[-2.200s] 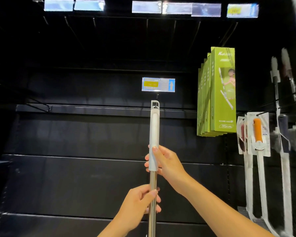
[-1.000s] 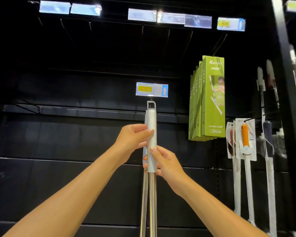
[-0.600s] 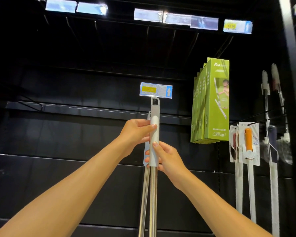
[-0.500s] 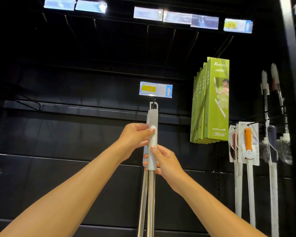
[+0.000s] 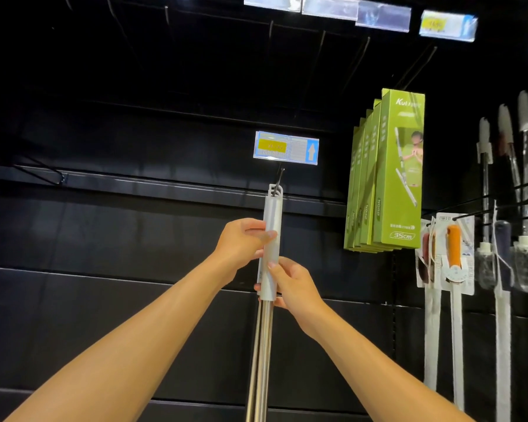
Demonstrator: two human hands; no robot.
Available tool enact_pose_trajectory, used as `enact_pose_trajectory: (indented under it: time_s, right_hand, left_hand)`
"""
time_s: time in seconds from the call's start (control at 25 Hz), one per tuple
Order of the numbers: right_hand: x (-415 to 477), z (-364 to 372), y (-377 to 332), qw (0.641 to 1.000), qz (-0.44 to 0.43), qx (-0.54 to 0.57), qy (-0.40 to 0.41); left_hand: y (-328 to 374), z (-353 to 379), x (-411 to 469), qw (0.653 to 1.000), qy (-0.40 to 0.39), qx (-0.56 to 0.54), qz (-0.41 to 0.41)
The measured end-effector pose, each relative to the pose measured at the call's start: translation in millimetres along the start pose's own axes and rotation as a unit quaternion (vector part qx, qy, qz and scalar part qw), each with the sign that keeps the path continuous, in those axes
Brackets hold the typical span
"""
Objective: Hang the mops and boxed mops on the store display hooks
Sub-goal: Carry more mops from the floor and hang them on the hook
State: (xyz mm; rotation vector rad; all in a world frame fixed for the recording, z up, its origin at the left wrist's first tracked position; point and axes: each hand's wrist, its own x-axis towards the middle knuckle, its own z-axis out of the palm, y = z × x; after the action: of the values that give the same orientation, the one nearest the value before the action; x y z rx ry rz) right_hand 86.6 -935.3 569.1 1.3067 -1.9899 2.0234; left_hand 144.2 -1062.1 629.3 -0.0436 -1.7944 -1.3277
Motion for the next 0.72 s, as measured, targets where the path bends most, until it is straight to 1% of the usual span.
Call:
enact_pose_trajectory:
  time_s: [0.16, 0.24, 0.36, 0.48, 0.72]
  right_hand:
    - [5, 4, 9, 0.999, -0.006, 0.023, 0.025]
    - [4, 6, 10, 0.998, -0.005, 0.045, 0.041]
    - [2, 10, 12, 0.997, -0.015, 0.040, 0.063]
    - [3, 12, 16, 0.996, -0.038, 0.013, 0.075]
    - [7, 13, 27, 0.990, -0.080, -0.062, 0.097]
  left_hand:
    - [-12, -3, 5, 0.999, -0.010, -0.034, -0.004]
    - [-17, -5, 5, 0.999, -0.011, -0.040, 0.004]
    - [-21, -4, 2, 0.999, -0.006, -0.034, 0.020]
    - [-22, -4, 0, 0.999, -0.005, -0.008, 0.035]
    - [-25, -3, -2, 0.993, 0.001, 0.073, 0.091]
